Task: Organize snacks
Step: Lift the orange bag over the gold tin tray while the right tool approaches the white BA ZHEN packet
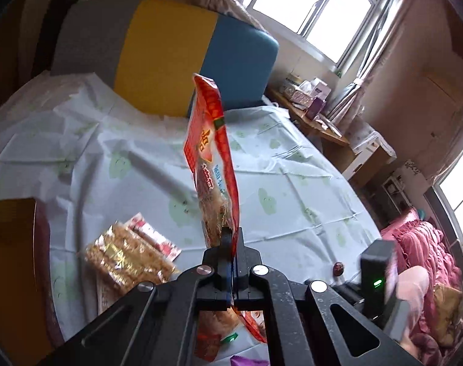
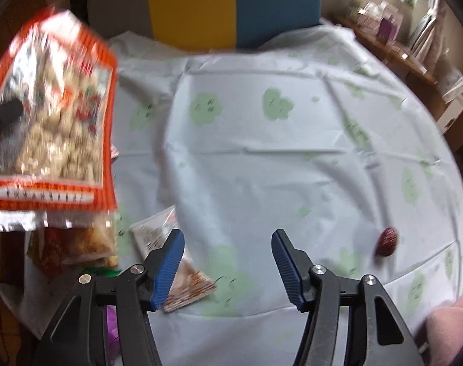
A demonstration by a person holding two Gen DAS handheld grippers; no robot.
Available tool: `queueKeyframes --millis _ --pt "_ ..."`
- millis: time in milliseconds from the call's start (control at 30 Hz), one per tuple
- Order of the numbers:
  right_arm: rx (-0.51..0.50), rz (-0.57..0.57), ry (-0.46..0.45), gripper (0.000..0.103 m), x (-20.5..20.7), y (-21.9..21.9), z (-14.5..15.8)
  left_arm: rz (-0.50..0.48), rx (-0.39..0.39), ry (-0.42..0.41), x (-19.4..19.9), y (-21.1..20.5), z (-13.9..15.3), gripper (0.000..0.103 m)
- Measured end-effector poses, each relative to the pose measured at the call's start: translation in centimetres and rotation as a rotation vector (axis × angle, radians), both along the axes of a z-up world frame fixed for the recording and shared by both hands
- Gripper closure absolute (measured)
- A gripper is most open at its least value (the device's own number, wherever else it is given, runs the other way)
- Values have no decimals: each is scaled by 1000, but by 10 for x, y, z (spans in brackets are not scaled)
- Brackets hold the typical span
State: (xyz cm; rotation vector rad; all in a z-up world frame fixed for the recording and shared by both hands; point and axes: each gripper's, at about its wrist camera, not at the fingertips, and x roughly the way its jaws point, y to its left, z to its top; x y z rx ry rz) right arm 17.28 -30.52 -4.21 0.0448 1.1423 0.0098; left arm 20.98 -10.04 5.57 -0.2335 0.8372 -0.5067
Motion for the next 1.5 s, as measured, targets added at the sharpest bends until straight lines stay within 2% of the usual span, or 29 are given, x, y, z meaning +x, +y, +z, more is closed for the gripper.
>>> queueKeyframes --millis 100,200,467,633,667,733,800,867,1000,1133,1300,1367,1500 --pt "34 47 65 40 3 7 -11 -7 -14 -16 1 0 9 103" --pt "10 95 86 28 3 16 -17 -3 -28 -36 1 5 18 103" --pt "-68 183 114 28 3 41 -33 43 -52 -81 -13 52 44 103" --pt "-138 224 92 28 0 60 -42 94 -36 -102 -27 94 54 103" --pt "-140 226 86 30 -2 62 -44 110 -30 -108 -32 106 57 103" --pt "-120 238 83 45 -4 62 -47 131 -21 -116 -39 125 61 103" --pt "-110 253 79 54 -7 68 -47 159 -3 -134 -48 147 66 103" --pt "-130 270 72 56 -10 74 -46 186 16 -135 -57 169 66 103" --pt "-124 270 77 57 -16 78 -45 240 99 -120 -71 207 53 103" --pt "-105 259 84 57 -17 79 -47 249 169 -71 -68 228 30 103" --pt "-91 248 81 56 -20 81 -50 234 207 33 -49 227 -13 103" --pt "-96 250 79 56 -19 81 -50 238 176 75 -40 225 -29 103" --pt "-104 258 77 56 -16 76 -50 284 28 101 -28 225 -46 102"
